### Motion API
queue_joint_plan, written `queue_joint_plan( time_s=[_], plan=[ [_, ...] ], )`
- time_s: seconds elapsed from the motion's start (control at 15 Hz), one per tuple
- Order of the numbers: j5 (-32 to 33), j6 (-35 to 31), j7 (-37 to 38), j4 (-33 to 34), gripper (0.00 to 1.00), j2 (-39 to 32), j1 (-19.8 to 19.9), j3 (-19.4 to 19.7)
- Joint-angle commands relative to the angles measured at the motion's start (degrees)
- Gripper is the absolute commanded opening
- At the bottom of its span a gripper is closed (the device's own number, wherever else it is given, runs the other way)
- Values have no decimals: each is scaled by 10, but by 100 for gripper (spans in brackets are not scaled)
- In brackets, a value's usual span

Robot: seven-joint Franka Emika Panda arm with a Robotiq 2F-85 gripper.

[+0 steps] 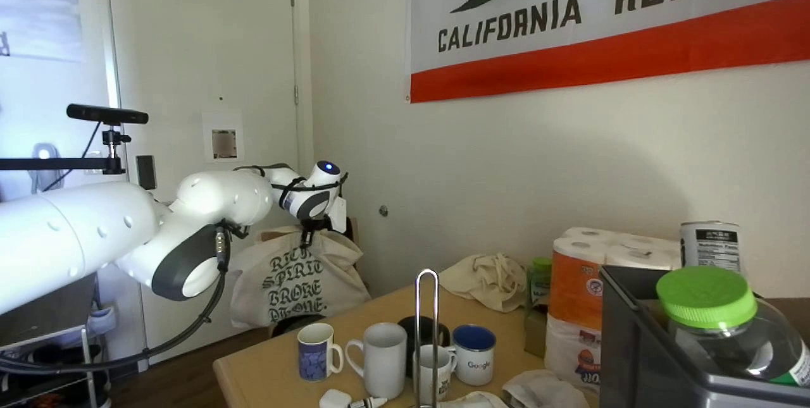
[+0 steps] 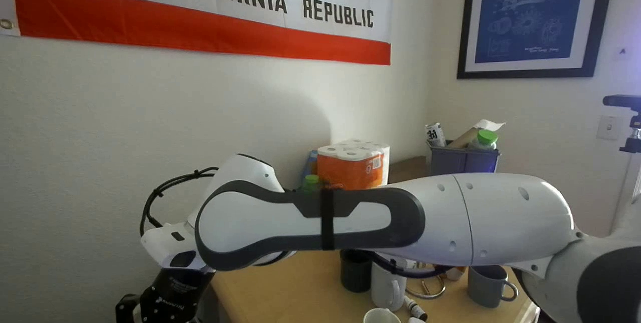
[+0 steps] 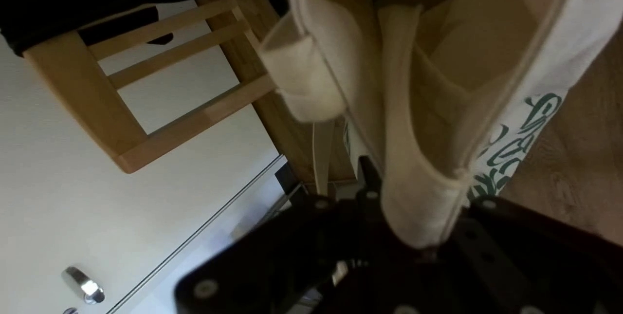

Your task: Pick up the bag and hand it

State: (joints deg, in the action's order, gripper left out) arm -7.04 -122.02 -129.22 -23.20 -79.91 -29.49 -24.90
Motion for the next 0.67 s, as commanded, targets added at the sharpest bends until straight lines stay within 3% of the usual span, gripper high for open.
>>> queue_joint_plan(
  time_s=[0.0, 0.07, 0.2, 0.27, 0.33, 0.53, 0.6],
  plan=[
    [-29, 0, -10, 58, 2, -15, -18, -1],
    [-16, -35, -9, -9, 2, 16, -1, -18],
    [-16, -45, -3, -10, 2, 16, -1, -21],
    [-30, -16, 1, 58, 2, -17, -19, -3],
    [-15, -48, 3, -12, 2, 16, 1, -20],
    [-15, -50, 14, -15, 2, 17, 7, -19],
    [-30, -20, 17, 55, 2, -17, -10, -1]
  ],
)
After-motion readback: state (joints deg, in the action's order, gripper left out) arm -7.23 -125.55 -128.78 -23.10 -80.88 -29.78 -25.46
